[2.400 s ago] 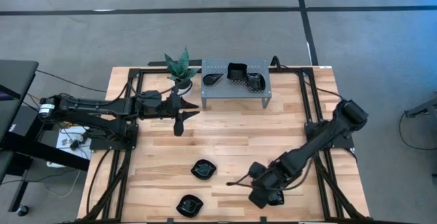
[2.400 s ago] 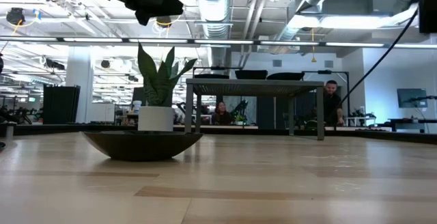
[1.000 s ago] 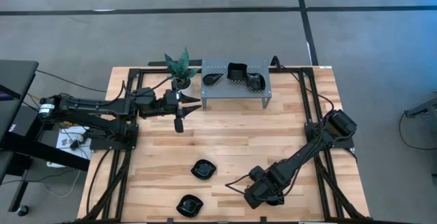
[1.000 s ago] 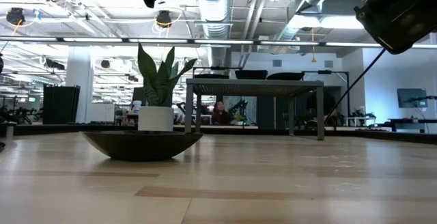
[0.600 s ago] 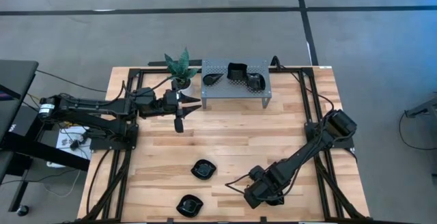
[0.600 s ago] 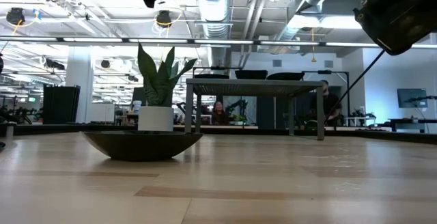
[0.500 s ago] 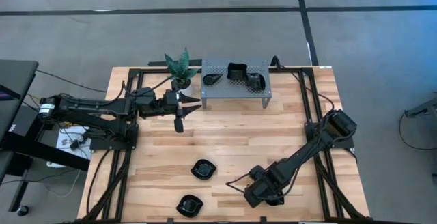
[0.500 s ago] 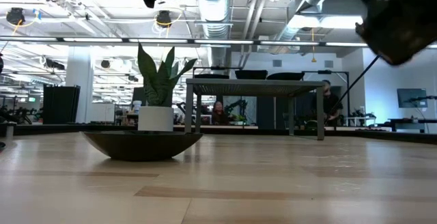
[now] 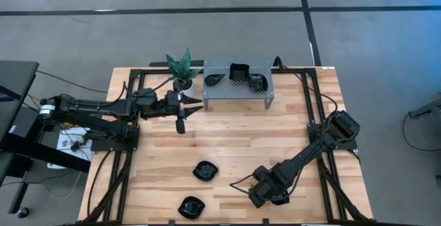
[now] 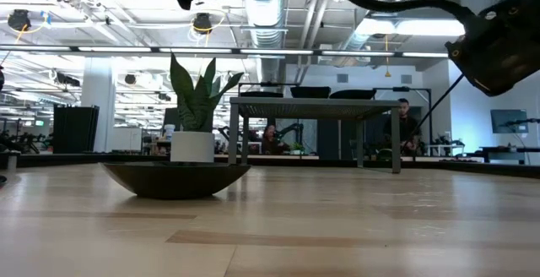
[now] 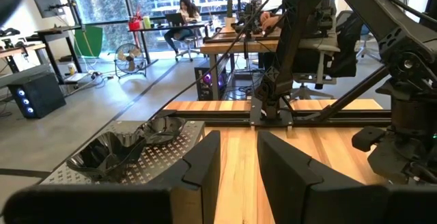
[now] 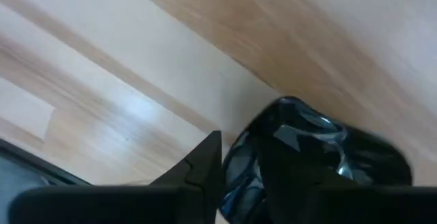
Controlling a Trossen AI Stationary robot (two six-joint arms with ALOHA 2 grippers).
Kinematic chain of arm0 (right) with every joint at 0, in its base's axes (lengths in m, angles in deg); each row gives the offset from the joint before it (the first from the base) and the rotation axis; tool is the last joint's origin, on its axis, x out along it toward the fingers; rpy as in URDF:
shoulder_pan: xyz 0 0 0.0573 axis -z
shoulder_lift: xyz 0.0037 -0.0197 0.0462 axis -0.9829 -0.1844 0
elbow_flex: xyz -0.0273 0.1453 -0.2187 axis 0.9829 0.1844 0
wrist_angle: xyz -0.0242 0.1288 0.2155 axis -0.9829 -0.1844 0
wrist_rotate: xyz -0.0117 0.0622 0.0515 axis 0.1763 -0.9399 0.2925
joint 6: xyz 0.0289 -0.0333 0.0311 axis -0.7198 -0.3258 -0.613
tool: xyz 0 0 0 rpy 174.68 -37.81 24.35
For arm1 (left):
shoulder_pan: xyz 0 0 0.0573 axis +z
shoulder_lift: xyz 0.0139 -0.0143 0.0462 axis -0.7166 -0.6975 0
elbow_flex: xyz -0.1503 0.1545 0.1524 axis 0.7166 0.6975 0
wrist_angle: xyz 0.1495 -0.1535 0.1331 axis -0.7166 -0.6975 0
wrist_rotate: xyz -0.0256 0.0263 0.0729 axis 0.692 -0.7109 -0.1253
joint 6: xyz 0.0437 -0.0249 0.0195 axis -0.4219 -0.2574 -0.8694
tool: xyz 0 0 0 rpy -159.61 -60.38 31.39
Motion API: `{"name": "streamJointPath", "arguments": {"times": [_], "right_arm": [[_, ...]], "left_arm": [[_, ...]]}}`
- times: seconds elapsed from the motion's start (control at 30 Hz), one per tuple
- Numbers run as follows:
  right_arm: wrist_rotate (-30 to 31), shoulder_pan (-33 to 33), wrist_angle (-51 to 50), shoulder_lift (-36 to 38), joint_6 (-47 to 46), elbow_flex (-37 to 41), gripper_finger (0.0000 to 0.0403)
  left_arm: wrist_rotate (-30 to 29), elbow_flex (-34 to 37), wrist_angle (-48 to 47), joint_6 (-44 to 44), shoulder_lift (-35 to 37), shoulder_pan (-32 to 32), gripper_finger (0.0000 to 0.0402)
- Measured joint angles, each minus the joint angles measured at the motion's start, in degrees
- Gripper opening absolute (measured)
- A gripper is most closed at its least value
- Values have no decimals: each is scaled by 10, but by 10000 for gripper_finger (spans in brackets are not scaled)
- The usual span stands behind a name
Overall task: Pick & Place Mini shaped plates
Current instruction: Stack the right leaf-shaped plate on top of the leaf-shaped plate on the shelf
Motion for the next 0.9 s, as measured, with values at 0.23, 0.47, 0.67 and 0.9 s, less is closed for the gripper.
{"name": "streamJointPath", "arguments": {"times": [0.23,0.47,0.67,0.9], "right_arm": [[-8,0,7,0,44,0,32],[-9,10,73,1,108,-7,11],[52,52,52,1,244,-60,3],[150,128,-30,0,358,-168,3]], "left_arm": [[0,0,0,0,0,0,99],[0,0,0,0,0,0,99],[0,0,0,0,0,0,99],[0,0,0,0,0,0,99]]}}
